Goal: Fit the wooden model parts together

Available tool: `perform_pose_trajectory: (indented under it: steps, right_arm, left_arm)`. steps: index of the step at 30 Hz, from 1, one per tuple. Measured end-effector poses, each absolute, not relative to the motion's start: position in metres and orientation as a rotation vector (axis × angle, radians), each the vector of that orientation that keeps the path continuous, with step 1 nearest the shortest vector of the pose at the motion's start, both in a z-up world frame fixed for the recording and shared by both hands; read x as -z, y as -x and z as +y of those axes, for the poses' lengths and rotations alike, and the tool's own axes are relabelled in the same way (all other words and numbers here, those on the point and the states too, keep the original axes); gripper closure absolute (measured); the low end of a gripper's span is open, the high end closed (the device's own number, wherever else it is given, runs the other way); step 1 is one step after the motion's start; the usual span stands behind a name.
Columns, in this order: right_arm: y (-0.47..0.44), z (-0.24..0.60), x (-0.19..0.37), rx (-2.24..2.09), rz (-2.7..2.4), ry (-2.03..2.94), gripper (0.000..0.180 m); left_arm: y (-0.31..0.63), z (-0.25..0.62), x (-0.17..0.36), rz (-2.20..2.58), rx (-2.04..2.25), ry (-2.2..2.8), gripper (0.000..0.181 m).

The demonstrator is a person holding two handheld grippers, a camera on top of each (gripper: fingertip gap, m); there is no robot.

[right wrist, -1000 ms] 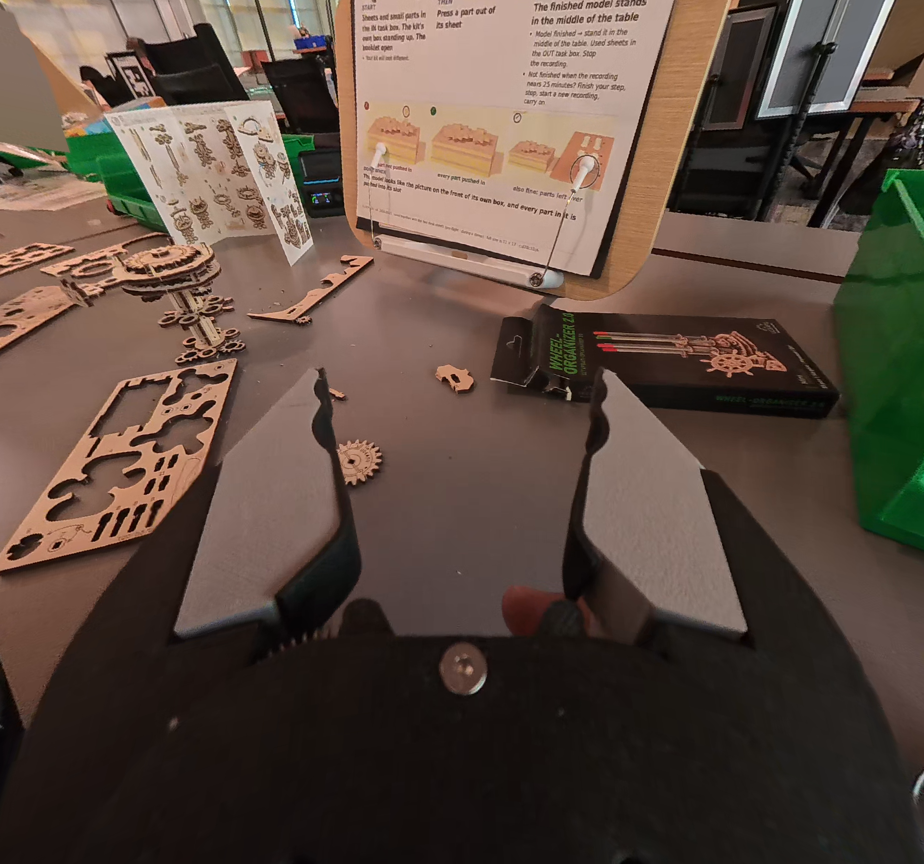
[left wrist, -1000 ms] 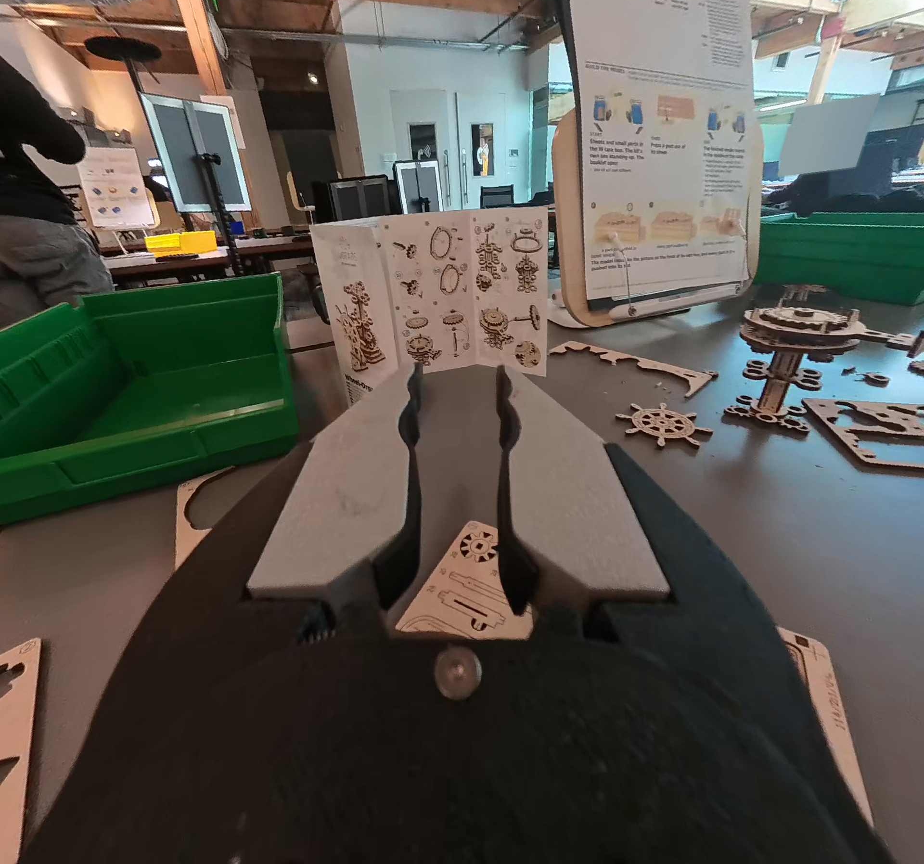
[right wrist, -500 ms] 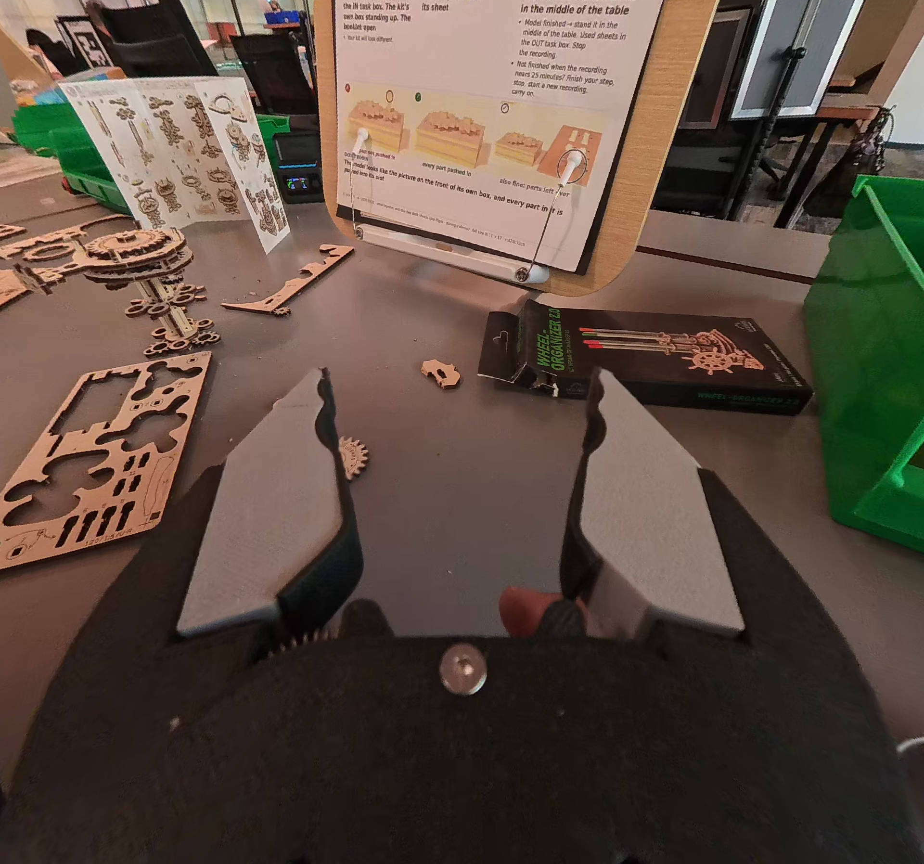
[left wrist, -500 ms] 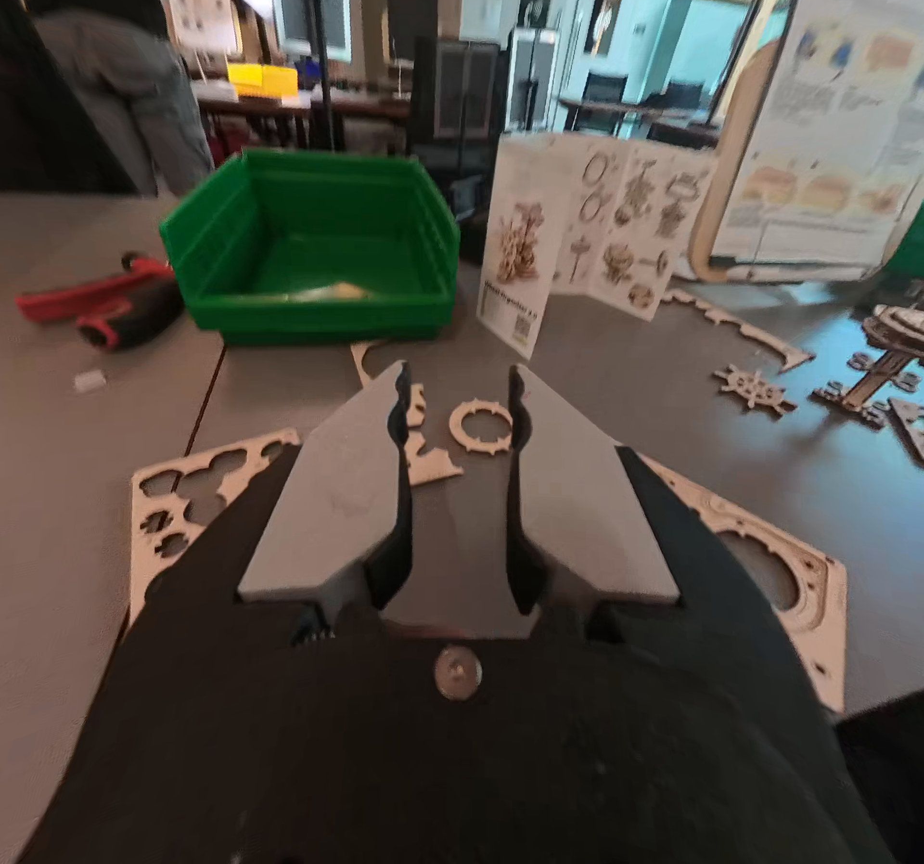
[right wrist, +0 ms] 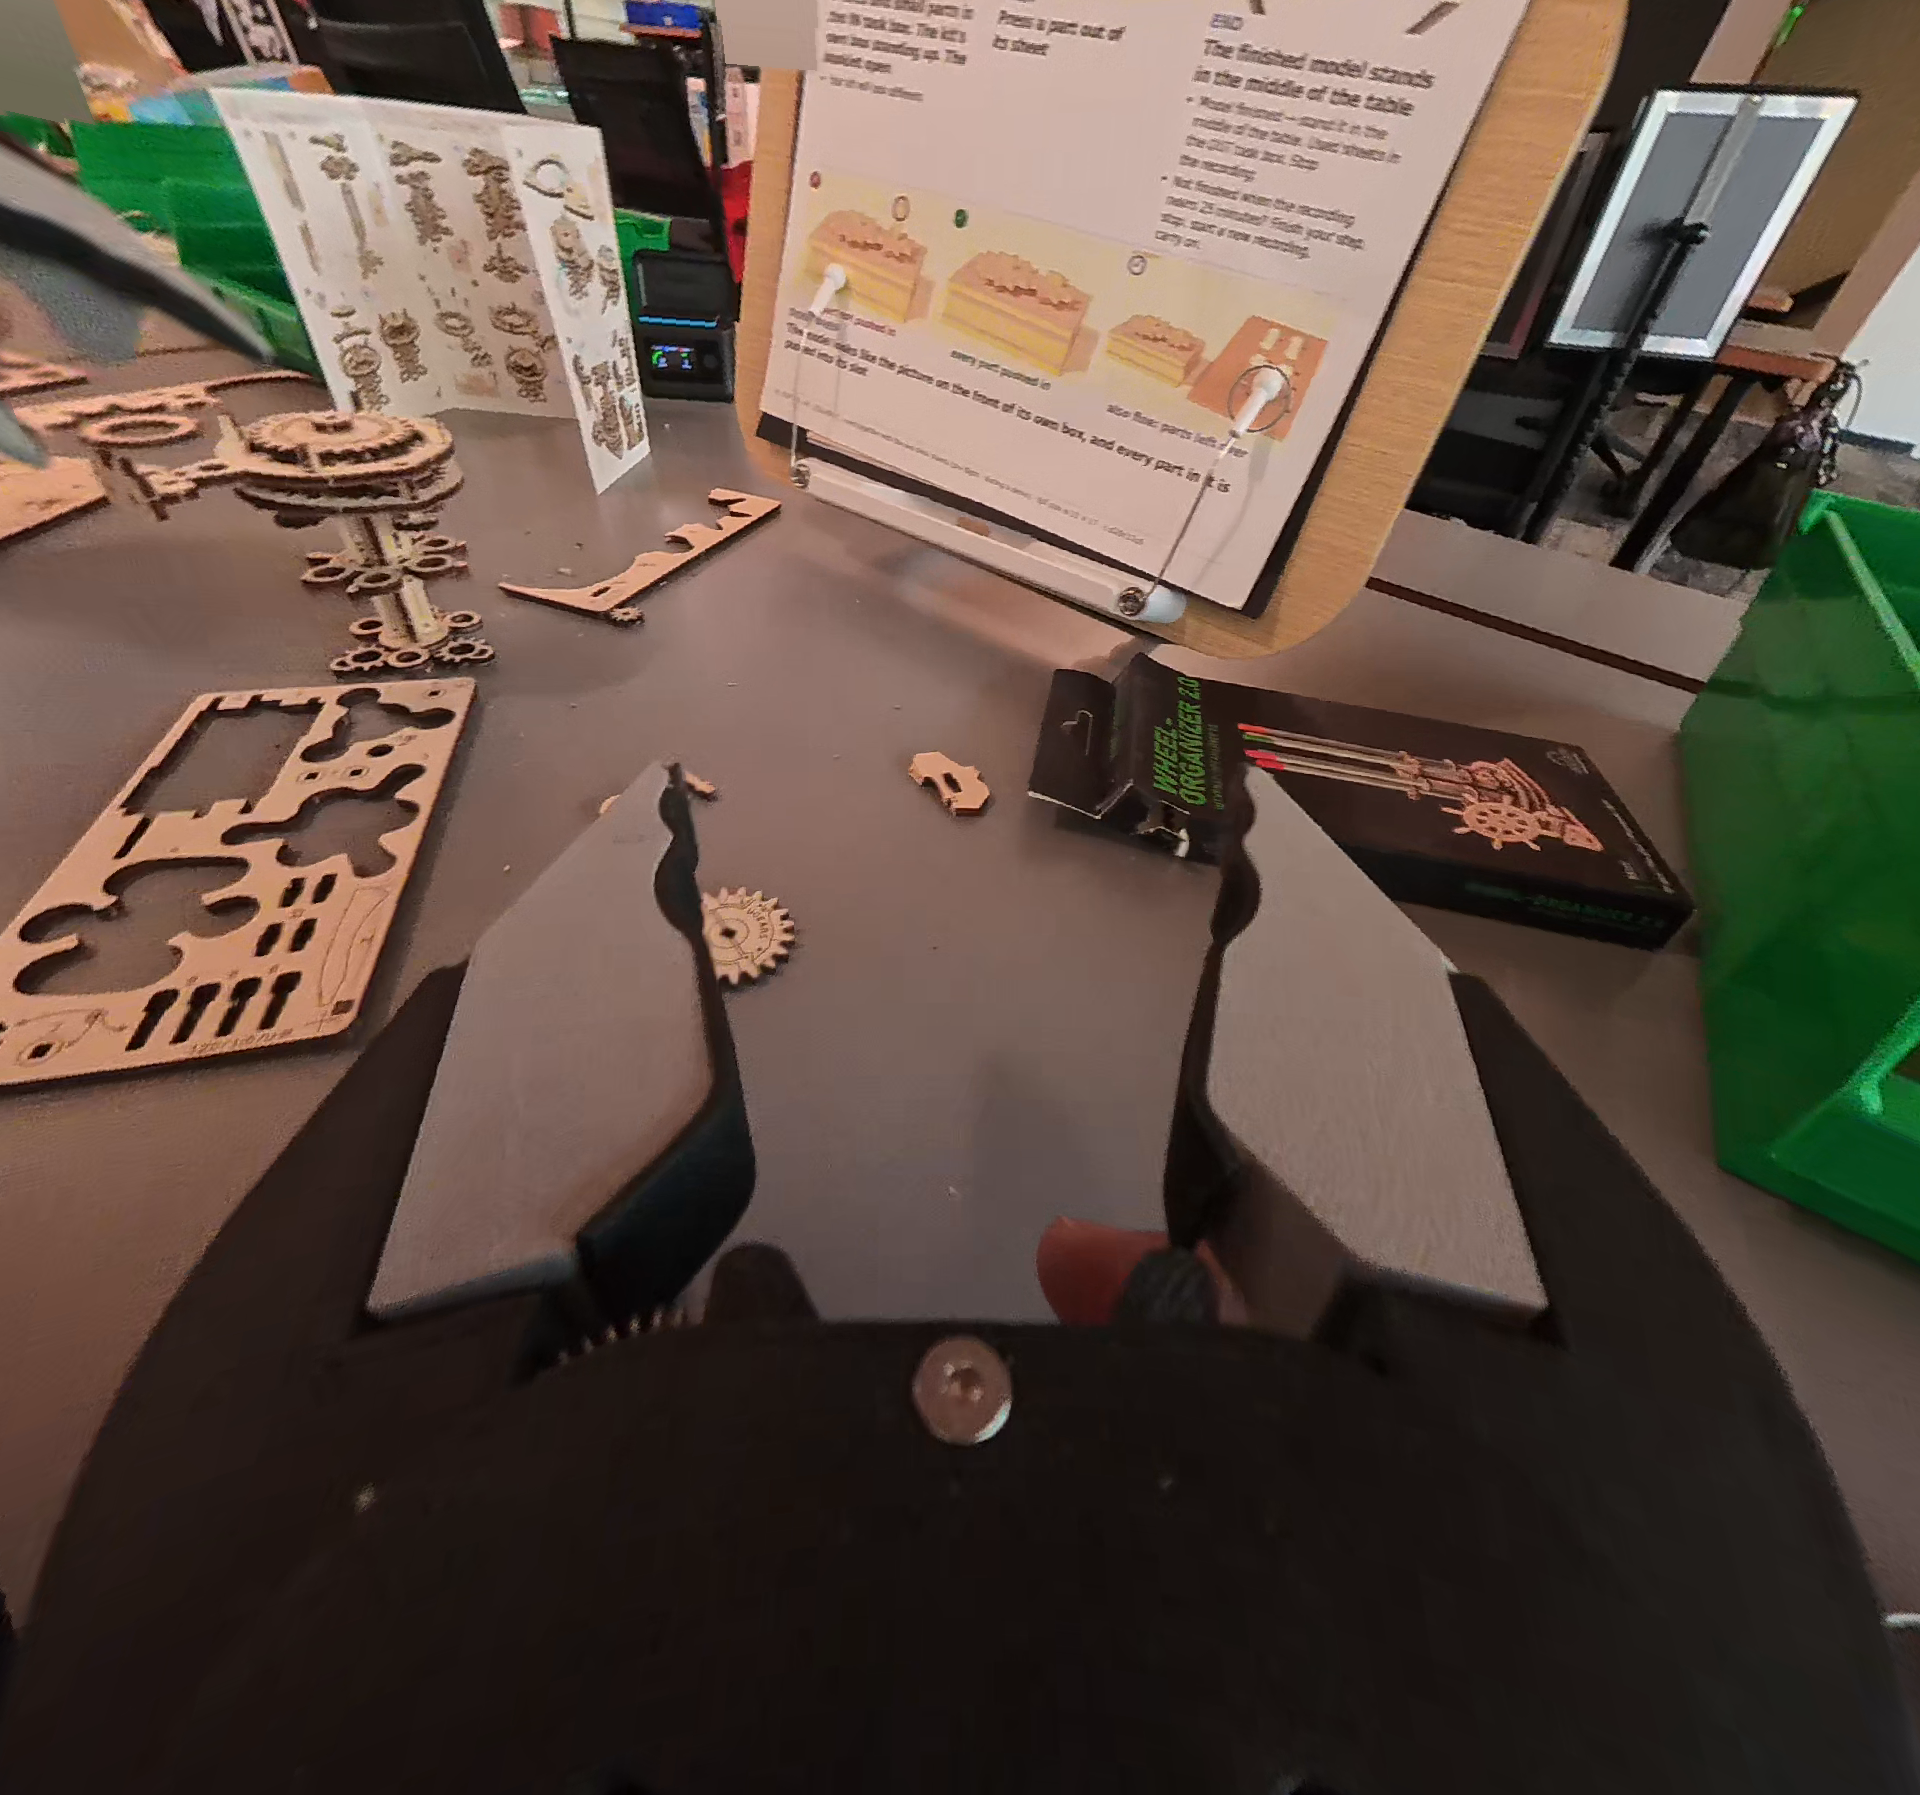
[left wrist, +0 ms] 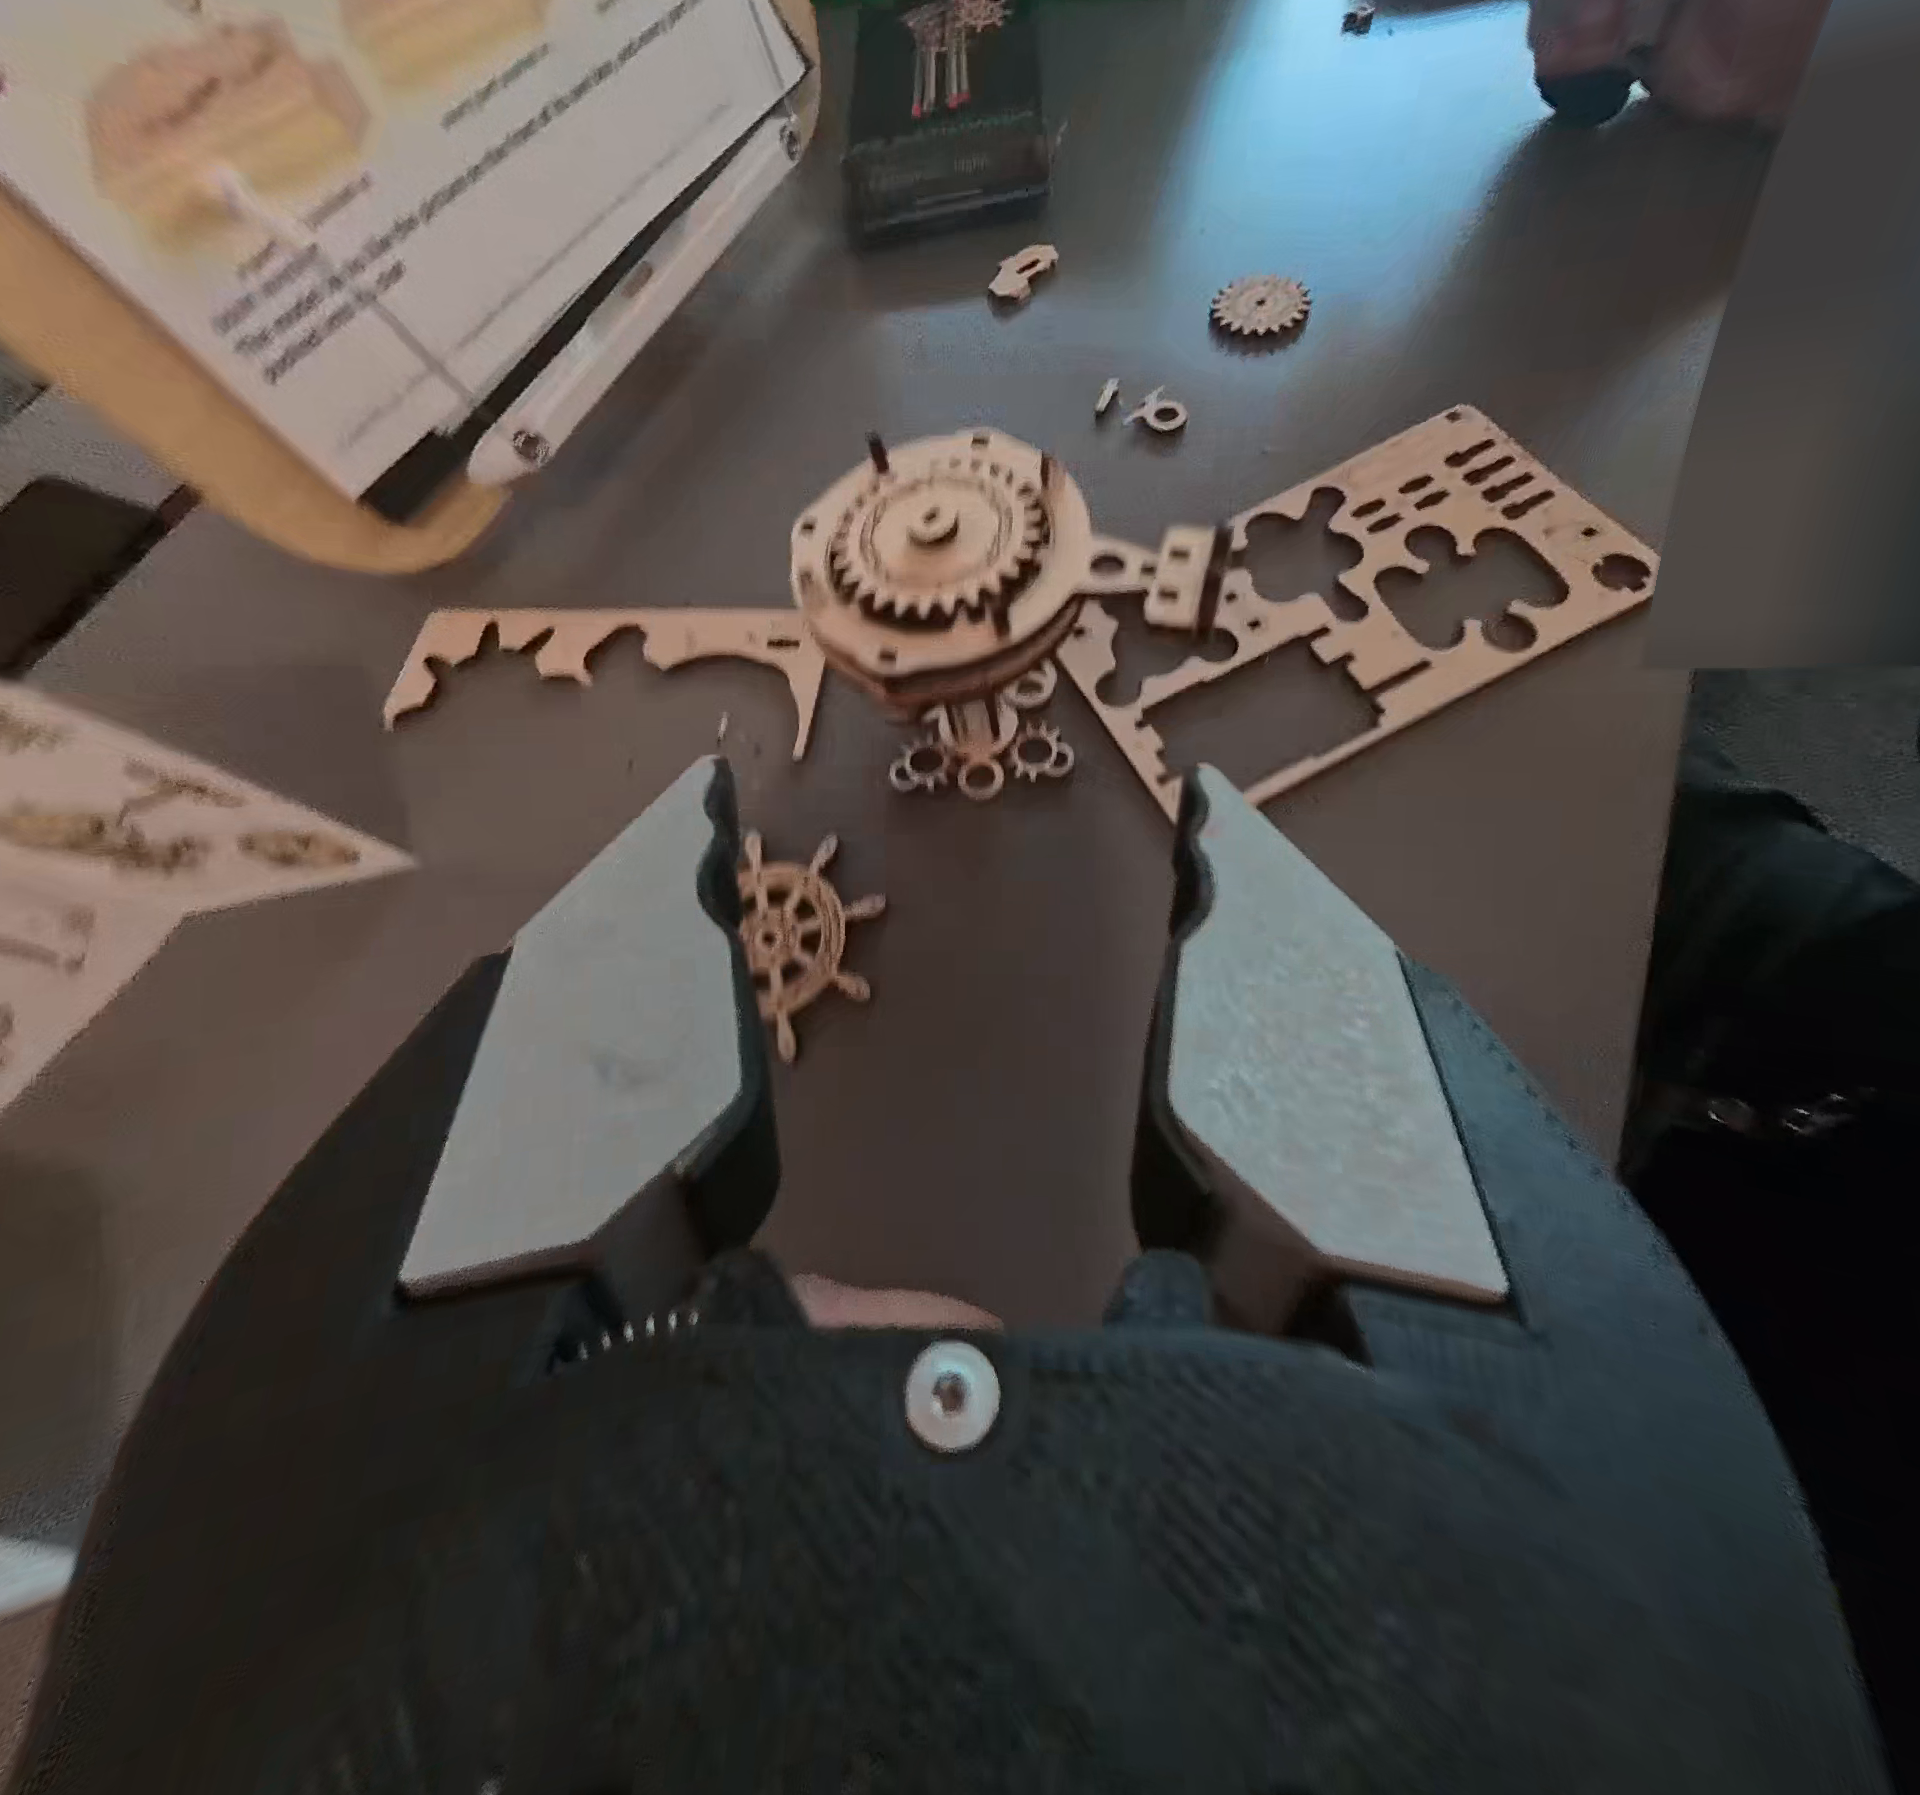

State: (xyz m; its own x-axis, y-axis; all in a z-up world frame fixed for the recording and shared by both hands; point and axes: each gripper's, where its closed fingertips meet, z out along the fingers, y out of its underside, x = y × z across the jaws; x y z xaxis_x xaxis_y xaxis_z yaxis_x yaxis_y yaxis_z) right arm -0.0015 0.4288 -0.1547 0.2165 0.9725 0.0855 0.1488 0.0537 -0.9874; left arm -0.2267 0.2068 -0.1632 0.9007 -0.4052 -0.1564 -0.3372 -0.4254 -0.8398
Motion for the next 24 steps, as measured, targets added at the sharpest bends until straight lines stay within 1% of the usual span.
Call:
perform_pose_trajectory:
  steps: [7, 10, 16, 19, 24]
  right_arm:
    - [0.003, 0.418, 0.154, -0.964, -1.230, 1.313, 0.080]
    - [0.002, 0.415, 0.154, -0.993, -1.237, 1.309, 0.081]
    - [0.002, 0.418, 0.153, -1.013, -1.217, 1.324, 0.083]
    - [0.002, 0.420, 0.154, -1.008, -1.209, 1.338, 0.085]
    - [0.002, 0.423, 0.155, -1.009, -1.196, 1.359, 0.087]
  left_arm:
    - [0.214, 0.249, 0.171, 0.617, 0.058, 2.090, 0.097]
    - [0.210, 0.252, 0.175, 0.624, 0.099, 2.088, 0.105]
    - [0.215, 0.252, 0.190, 0.654, 0.069, 2.107, 0.113]
    - [0.218, 0.251, 0.192, 0.658, 0.046, 2.088, 0.123]
    - [0.220, 0.251, 0.191, 0.627, 0.081, 2.047, 0.127]
